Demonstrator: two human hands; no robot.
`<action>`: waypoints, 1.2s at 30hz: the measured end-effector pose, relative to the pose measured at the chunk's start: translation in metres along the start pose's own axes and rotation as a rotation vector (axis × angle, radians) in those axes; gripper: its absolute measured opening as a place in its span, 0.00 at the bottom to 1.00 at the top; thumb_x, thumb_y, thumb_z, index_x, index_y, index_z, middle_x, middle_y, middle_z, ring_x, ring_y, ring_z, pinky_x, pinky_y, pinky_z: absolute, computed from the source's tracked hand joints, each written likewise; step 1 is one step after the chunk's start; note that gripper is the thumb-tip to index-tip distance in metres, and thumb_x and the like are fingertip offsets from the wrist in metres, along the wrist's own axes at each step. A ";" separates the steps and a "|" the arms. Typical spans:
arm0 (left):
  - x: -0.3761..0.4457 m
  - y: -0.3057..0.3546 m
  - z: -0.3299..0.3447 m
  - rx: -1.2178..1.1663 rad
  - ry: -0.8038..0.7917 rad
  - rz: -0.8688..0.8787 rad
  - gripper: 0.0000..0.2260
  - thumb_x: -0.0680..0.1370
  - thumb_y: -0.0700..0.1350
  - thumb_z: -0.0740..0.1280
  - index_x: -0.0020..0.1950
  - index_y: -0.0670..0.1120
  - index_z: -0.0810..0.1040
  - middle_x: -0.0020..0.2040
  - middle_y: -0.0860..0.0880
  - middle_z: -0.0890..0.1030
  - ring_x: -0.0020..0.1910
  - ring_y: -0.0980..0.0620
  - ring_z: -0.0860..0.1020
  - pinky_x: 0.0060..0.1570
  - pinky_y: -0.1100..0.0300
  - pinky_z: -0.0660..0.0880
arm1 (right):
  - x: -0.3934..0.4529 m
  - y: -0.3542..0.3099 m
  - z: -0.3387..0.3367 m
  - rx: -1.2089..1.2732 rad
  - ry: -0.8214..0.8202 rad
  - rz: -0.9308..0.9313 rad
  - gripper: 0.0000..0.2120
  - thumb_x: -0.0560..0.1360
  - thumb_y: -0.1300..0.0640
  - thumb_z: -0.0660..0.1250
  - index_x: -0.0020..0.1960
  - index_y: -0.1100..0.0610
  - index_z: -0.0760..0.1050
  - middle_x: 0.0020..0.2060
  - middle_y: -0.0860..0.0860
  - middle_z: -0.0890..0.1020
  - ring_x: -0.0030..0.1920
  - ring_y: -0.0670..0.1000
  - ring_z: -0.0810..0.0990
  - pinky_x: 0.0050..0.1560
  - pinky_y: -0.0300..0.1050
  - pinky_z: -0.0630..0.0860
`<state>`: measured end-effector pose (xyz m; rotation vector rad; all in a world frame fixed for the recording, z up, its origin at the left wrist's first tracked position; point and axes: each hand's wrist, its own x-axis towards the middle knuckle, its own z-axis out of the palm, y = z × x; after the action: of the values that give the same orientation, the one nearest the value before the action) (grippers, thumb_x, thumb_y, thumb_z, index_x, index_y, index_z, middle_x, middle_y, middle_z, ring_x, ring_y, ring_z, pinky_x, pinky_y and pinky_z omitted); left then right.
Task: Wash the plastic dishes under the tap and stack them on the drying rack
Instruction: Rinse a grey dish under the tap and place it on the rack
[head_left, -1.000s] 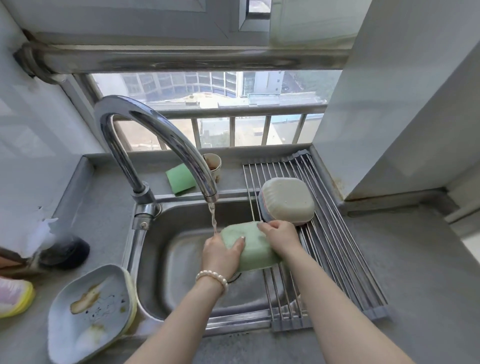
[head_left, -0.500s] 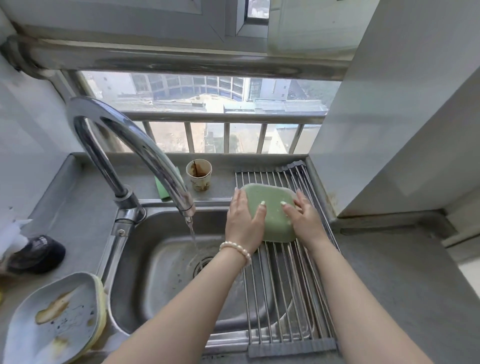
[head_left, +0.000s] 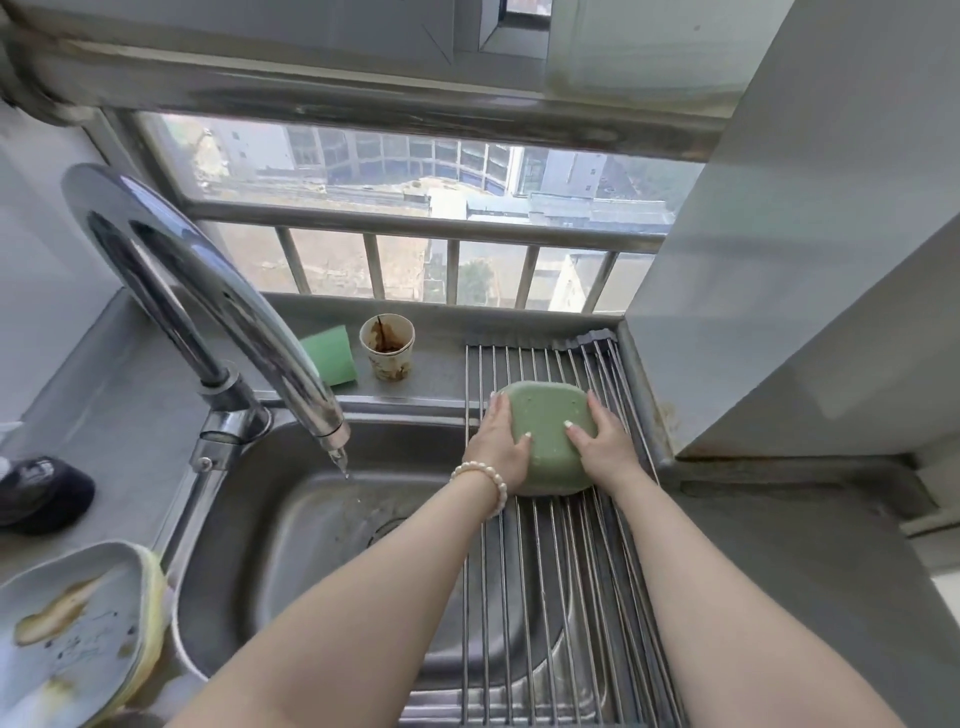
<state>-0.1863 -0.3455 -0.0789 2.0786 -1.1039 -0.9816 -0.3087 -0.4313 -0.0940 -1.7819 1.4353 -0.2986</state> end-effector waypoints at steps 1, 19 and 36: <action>0.001 -0.002 0.000 0.026 0.003 -0.004 0.30 0.81 0.46 0.59 0.78 0.46 0.47 0.79 0.51 0.48 0.77 0.54 0.51 0.74 0.60 0.49 | 0.002 0.001 0.001 -0.070 -0.013 0.007 0.29 0.80 0.51 0.59 0.78 0.52 0.51 0.75 0.52 0.58 0.74 0.56 0.59 0.74 0.55 0.56; -0.135 -0.102 -0.096 0.395 -0.346 -0.038 0.09 0.77 0.40 0.61 0.46 0.42 0.81 0.48 0.42 0.83 0.49 0.42 0.79 0.41 0.62 0.69 | -0.170 -0.074 0.131 -0.295 0.057 -0.219 0.08 0.71 0.57 0.64 0.40 0.54 0.64 0.40 0.50 0.71 0.44 0.55 0.71 0.45 0.49 0.66; -0.204 -0.219 -0.254 0.173 0.313 -0.187 0.13 0.76 0.35 0.61 0.53 0.45 0.83 0.53 0.48 0.83 0.53 0.50 0.79 0.50 0.67 0.70 | -0.231 -0.180 0.275 -0.411 -0.455 -0.175 0.11 0.73 0.50 0.68 0.40 0.57 0.73 0.40 0.55 0.81 0.41 0.55 0.79 0.37 0.44 0.73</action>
<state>0.0363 -0.0250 -0.0352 2.4104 -0.8711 -0.6290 -0.0836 -0.0983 -0.0760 -2.1340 1.0642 0.3243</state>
